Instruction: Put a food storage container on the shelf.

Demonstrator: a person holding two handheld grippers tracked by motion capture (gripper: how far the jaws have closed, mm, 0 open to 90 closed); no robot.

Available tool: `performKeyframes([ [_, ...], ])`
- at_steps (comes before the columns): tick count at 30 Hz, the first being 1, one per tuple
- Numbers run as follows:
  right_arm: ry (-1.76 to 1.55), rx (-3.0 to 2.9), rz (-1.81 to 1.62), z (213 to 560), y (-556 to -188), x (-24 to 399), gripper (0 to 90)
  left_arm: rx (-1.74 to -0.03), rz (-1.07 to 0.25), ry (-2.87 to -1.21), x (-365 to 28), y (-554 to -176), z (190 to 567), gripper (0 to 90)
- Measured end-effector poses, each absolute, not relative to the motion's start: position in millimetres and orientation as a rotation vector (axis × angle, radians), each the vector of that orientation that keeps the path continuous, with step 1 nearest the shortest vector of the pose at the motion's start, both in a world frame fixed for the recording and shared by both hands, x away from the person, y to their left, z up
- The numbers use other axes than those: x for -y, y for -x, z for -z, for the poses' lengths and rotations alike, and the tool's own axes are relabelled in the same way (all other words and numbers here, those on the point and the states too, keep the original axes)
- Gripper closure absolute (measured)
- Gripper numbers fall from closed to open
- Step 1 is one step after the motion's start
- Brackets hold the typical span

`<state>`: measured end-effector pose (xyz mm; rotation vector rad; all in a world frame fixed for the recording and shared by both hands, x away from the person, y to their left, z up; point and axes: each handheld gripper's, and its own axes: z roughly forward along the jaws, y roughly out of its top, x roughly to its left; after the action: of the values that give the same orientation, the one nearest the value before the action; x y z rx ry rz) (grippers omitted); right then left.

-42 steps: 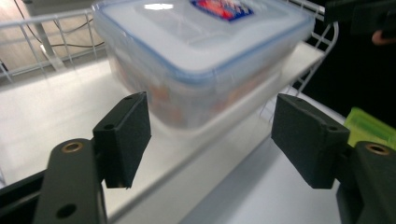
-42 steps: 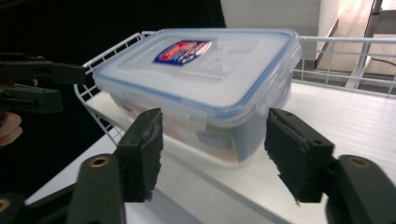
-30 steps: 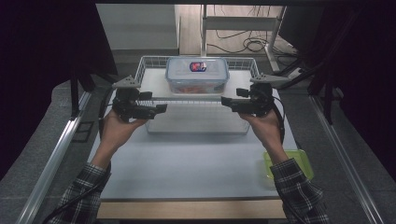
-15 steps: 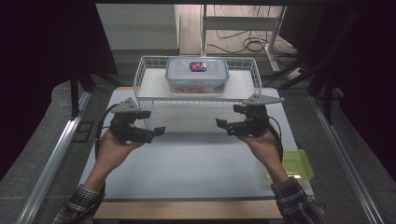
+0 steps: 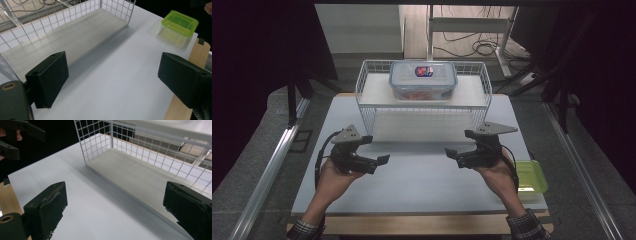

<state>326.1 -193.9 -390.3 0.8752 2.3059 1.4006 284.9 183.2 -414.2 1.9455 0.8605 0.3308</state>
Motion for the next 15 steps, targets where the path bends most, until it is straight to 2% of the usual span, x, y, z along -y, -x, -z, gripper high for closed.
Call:
performKeyframes([
  [15, -0.888, -2.305, -1.401, 417, -301, 205, 3.9, -0.870, -0.335, -1.934, -182, -258, 441, 5.2],
])
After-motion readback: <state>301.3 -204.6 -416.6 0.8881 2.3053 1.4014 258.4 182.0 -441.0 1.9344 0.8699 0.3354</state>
